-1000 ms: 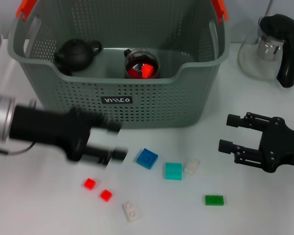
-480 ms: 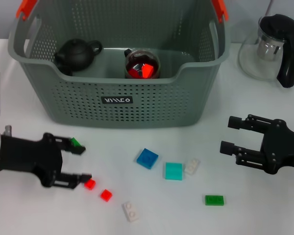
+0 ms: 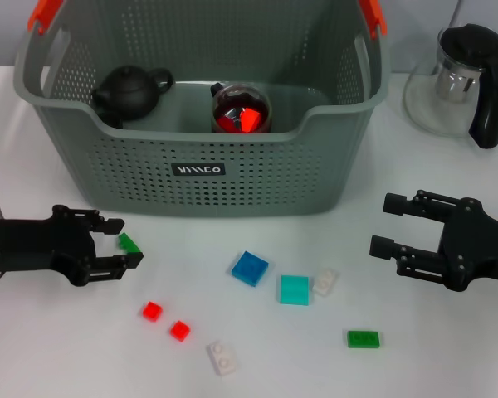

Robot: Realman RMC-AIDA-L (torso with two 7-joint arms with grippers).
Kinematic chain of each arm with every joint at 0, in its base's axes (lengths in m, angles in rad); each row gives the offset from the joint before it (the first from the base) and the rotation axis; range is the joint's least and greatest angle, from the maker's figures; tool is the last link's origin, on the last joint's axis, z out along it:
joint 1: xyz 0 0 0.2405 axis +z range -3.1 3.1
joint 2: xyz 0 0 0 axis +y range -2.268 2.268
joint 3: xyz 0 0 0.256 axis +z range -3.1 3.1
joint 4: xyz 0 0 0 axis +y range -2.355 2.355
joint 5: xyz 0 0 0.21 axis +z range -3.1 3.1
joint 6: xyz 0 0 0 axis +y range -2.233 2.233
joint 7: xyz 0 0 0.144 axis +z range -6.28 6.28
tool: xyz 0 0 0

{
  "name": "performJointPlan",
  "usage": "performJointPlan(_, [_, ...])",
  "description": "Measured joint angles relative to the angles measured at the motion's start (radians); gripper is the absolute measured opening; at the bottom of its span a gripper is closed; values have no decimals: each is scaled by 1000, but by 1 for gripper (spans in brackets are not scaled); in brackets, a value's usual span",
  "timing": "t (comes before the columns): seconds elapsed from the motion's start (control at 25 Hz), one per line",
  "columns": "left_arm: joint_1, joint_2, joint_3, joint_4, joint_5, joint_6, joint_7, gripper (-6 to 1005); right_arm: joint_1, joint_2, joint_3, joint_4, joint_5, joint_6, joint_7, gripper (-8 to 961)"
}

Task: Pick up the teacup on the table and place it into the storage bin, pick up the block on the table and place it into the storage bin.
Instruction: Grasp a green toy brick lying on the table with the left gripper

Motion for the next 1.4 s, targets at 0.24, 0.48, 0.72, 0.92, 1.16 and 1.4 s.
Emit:
performJointPlan(0.24, [-6,0,7,-90,-14,-108,11,586,1,0,0,0,0,1,0,735])
performJointPlan(0.48, [-8,0,12,-133,-37,-168,46,566,2,-1,0,0,-1,0,0,735])
performJointPlan(0.72, [-8,0,13,-154,-38,-211,56,546,2,-1,0,0,-1,0,0,734])
performJointPlan(0.92, [-8,0,14,-175,-39,-237,70,529,2,-2,0,0,-1,0,0,734])
performJointPlan(1.16, [-11,0,14,-188,-35,-254,71,509,2,-1,0,0,-1,0,0,734])
performJointPlan(1.4, [-15,0,16,-206,-30,-278,71,489,2,-3,0,0,-1,0,0,735])
